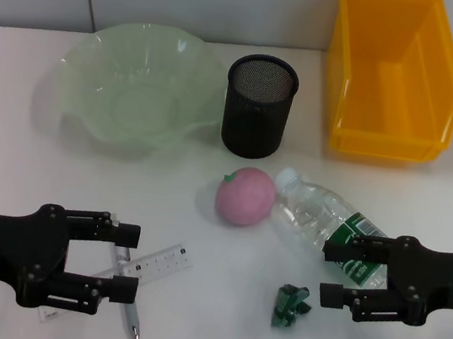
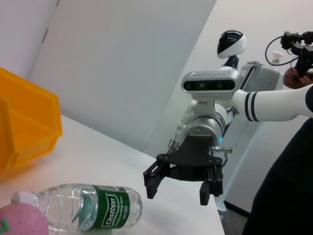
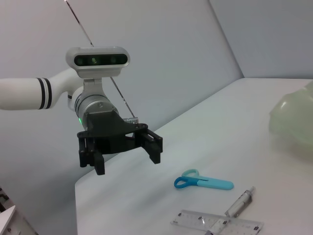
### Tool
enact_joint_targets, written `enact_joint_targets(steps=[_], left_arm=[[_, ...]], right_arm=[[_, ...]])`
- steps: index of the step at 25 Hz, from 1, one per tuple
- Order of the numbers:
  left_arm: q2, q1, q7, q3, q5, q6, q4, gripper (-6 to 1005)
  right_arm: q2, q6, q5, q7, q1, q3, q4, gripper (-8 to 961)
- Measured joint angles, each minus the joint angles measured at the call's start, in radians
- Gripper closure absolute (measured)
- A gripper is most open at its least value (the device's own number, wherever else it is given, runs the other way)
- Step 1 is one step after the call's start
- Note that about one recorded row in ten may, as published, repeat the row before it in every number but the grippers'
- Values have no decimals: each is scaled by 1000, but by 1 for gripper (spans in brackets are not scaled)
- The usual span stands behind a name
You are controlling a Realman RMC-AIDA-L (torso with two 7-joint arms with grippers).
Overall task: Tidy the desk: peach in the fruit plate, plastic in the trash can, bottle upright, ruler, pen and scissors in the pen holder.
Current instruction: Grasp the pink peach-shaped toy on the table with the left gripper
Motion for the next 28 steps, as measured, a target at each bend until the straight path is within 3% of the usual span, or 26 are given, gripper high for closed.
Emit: enact_joint_targets(steps=[22, 24, 26, 28], left_arm=[[-2, -6, 1, -2, -5, -4, 14, 212], [-8, -9, 1, -12, -7, -6, 43, 211], [-35, -19, 3, -64, -7, -43, 134, 211], [-47, -24, 4, -81, -7, -65, 171, 211]], right_arm=[[-5, -3, 0, 1, 1, 0, 0, 164], [-6, -4, 0, 1, -1, 0, 0, 164], [-6, -3, 0, 1, -4, 0, 1, 164], [-6, -2, 0, 1, -5, 0, 3, 164]])
